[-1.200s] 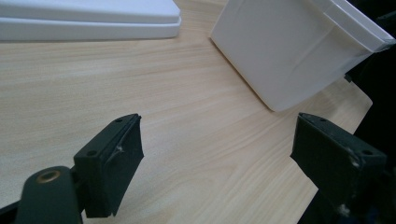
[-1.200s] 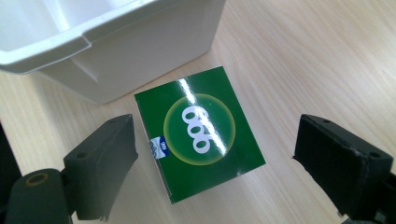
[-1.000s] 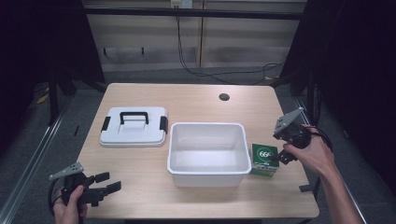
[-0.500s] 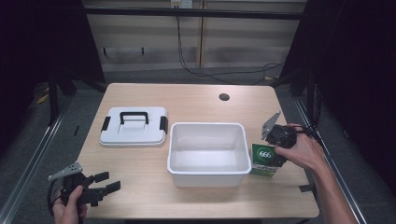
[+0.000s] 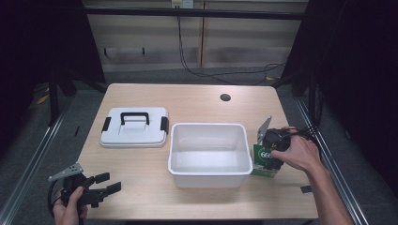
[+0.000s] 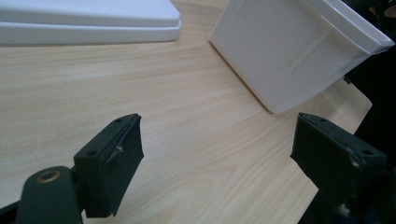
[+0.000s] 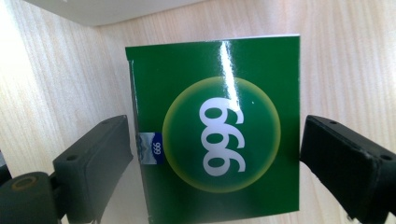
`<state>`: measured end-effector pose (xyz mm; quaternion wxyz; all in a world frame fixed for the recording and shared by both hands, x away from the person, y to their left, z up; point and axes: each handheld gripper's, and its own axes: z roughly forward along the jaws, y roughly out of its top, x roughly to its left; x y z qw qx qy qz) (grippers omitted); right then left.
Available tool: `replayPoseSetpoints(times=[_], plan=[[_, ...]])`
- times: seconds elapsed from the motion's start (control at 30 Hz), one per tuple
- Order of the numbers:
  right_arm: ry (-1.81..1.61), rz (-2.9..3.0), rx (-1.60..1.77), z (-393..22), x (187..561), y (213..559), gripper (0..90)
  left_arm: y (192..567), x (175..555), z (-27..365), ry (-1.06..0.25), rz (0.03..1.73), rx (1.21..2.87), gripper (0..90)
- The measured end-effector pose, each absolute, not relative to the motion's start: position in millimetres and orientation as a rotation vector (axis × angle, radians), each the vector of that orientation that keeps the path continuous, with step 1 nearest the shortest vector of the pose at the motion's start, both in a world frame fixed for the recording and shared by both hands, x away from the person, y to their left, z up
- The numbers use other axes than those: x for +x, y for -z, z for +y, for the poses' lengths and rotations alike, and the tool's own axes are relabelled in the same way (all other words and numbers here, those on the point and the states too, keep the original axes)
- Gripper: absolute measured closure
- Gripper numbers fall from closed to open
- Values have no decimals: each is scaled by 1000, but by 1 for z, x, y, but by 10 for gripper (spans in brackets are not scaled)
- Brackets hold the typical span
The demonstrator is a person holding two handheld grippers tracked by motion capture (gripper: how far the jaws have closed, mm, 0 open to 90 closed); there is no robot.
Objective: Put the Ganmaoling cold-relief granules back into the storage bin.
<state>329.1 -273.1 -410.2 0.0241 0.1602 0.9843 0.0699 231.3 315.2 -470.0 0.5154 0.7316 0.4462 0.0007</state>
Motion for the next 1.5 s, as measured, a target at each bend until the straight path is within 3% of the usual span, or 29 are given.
replayPoseSetpoints(times=[0.6, 1.5], plan=[[-135, 3070, 496, -270, 332, 428, 115, 470, 232, 315, -8, 1071, 1768, 162], [-126, 3102, 534, -274, 334, 425, 154, 471, 233, 315, 5, 1071, 1766, 163]])
